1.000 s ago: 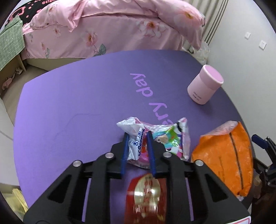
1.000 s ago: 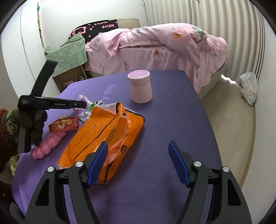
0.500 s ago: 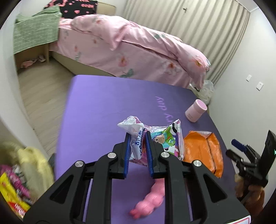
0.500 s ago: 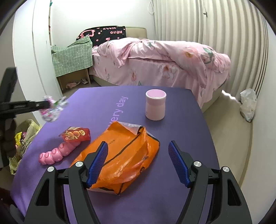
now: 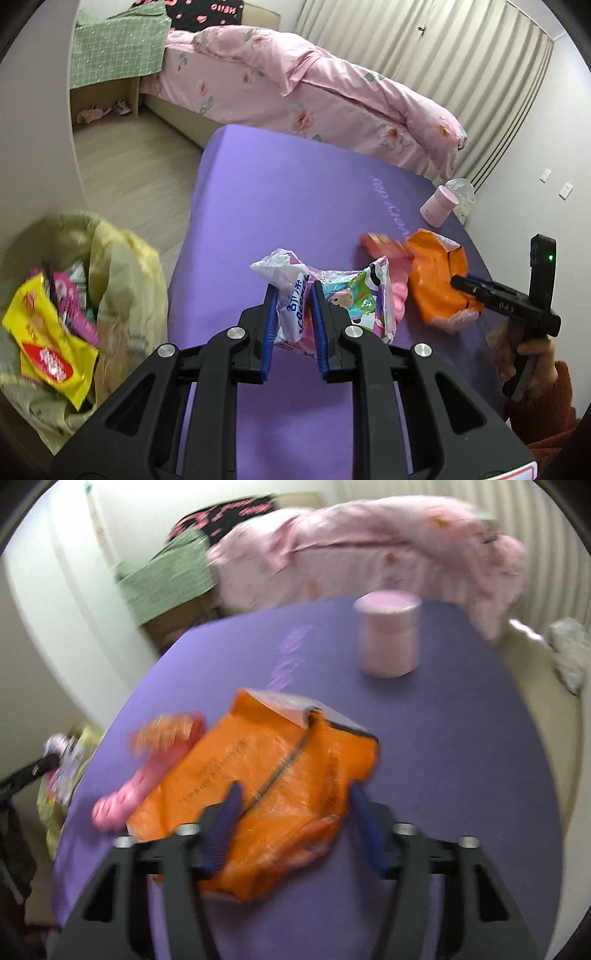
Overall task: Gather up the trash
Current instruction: 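Grasp the orange plastic bag with the right tool while the left holds the Kleenex packet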
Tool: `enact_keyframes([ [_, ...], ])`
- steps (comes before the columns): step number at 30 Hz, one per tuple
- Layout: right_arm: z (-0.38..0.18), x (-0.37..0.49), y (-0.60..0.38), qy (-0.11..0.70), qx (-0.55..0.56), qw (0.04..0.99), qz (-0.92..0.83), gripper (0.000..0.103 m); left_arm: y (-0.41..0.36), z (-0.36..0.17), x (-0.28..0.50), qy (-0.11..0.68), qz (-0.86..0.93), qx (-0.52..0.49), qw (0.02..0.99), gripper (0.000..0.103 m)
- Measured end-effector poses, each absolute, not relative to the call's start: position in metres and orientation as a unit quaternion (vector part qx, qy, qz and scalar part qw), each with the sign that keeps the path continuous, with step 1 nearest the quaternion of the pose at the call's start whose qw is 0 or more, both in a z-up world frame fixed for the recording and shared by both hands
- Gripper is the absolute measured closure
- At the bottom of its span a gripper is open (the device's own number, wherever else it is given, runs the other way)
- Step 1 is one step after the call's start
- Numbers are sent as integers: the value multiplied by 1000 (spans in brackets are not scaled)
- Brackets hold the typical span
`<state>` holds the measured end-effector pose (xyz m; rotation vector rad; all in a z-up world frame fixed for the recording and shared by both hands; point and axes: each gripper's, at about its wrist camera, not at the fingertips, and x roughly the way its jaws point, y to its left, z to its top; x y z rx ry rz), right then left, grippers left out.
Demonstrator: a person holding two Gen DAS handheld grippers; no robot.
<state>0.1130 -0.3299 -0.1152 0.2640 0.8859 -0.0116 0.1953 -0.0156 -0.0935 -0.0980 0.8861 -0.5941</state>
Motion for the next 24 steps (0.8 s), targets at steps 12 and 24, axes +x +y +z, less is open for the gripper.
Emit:
enact_keyframes([
  [12, -103, 67, -319, 435, 83, 896, 25, 94, -12, -101, 179, 427, -289, -50, 855, 86],
  [24, -60, 59, -345, 376, 96, 921, -33, 94, -4, -91, 170, 413, -291, -54, 861, 86],
])
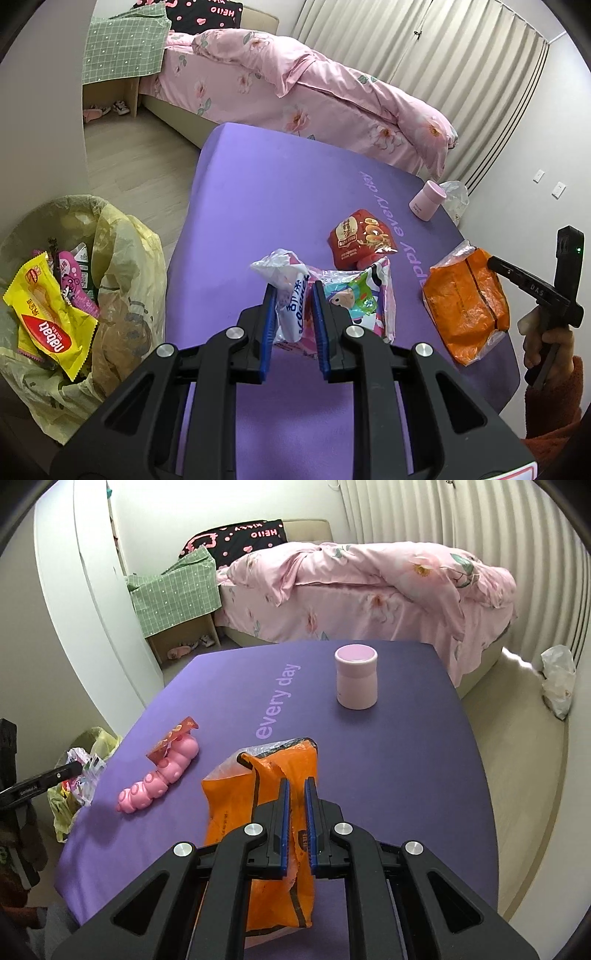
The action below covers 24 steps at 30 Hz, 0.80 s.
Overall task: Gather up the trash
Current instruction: 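Grasp the orange plastic bag with the right tool while the left holds the Kleenex packet, then lift the orange bag and carry both items toward the trash bag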
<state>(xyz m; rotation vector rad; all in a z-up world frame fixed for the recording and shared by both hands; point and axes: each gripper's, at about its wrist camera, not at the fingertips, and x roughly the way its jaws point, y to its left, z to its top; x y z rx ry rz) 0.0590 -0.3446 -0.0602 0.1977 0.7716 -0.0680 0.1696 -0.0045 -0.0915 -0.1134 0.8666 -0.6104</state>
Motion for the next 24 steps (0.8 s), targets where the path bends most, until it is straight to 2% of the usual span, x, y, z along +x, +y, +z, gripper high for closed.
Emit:
enact_keyframes([
  [2, -64, 62, -342, 383, 89, 919, -34, 93, -3, -92, 169, 414, -289, -54, 861, 86],
  [3, -68, 62, -339, 387, 88, 917, -30, 87, -3, -92, 168, 413, -289, -53, 862, 86],
  [4, -70, 62, -336, 390, 91, 916, -21, 63, -3, -91, 167, 412, -288, -51, 863, 86],
  [6, -75, 59, -331, 387, 109, 916, 17, 29, -3, -90, 165, 409, -285, -46, 865, 86],
  [21, -120, 64, -293, 453, 50, 890, 5, 28, -13, -94, 165, 416, -283, -40, 863, 85],
  [24, -128, 64, -279, 465, 2, 885, -5, 28, -13, -97, 165, 419, -283, -40, 862, 85],
])
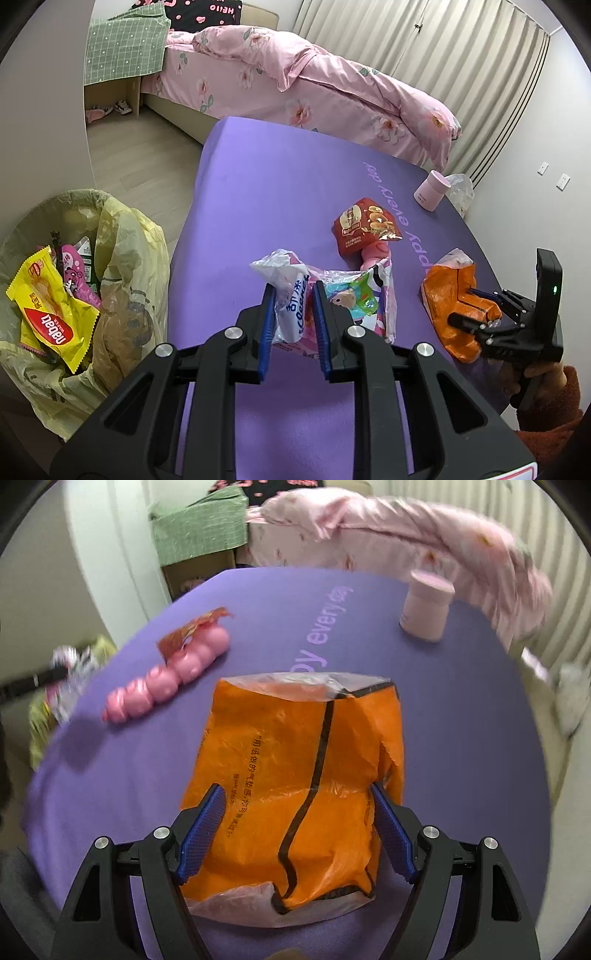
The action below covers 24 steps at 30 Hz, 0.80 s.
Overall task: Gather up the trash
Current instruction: 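Lift the orange bag and carry both items toward the trash bag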
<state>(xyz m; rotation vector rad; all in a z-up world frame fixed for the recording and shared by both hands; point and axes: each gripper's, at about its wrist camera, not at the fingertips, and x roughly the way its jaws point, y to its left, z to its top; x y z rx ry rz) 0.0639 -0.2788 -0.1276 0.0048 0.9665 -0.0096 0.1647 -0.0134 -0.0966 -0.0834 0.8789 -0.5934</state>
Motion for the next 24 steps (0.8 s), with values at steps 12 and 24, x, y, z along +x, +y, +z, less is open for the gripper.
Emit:
enact_keyframes([
  [12, -125, 43, -276, 443, -12, 896, -9, 72, -15, -99, 164, 424, -285, -43, 858, 85],
  [24, -98, 26, -273, 411, -14, 911, 1, 94, -9, -80, 150, 400, -291, -41, 868, 85],
])
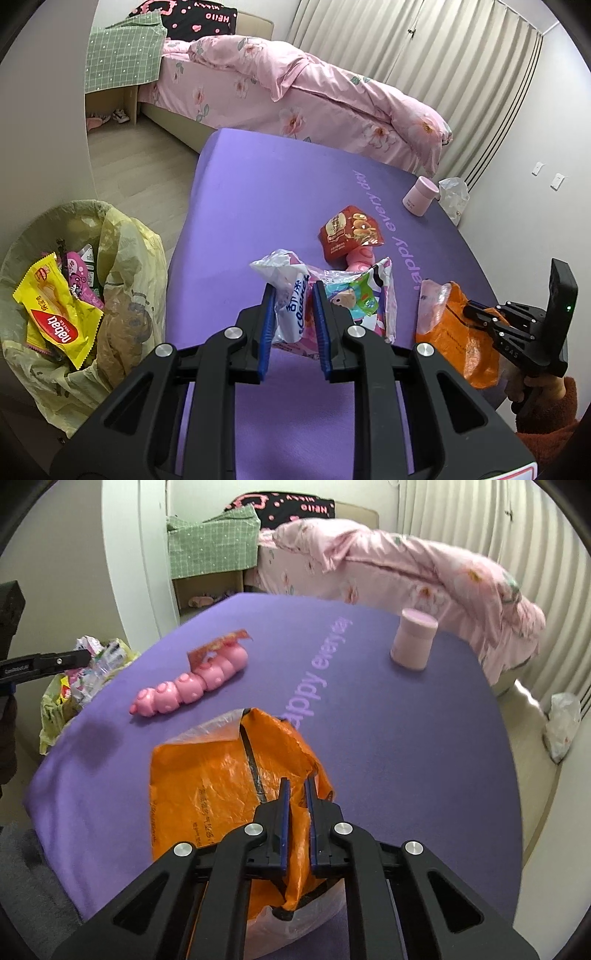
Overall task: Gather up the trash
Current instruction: 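Lift the orange bag and carry both items toward the trash bag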
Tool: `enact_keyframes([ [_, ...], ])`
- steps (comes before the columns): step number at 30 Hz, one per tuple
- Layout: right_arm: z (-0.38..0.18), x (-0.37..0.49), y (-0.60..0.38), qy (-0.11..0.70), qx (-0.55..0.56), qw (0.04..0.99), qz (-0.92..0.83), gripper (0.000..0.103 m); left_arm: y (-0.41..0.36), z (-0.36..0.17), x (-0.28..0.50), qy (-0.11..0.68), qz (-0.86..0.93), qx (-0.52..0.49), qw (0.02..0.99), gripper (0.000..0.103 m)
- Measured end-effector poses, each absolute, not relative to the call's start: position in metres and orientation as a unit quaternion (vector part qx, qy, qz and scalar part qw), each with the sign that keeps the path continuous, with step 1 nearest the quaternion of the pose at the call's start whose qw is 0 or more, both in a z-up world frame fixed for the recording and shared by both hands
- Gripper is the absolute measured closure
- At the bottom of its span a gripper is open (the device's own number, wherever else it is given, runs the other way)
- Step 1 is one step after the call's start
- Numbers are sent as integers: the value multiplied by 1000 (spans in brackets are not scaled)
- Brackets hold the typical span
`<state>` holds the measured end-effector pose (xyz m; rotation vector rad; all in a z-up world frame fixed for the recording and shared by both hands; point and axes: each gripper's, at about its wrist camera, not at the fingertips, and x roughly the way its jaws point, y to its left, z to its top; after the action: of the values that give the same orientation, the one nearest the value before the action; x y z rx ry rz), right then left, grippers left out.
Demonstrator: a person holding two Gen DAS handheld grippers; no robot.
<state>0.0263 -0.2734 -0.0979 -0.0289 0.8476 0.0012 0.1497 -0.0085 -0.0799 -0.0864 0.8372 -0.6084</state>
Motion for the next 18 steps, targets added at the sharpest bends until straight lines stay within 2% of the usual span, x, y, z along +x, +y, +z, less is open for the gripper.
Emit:
enact_keyframes([
  [18, -1, 16, -251, 299, -24, 954, 25, 97, 31, -30, 129, 325, -276, -55, 903, 85],
])
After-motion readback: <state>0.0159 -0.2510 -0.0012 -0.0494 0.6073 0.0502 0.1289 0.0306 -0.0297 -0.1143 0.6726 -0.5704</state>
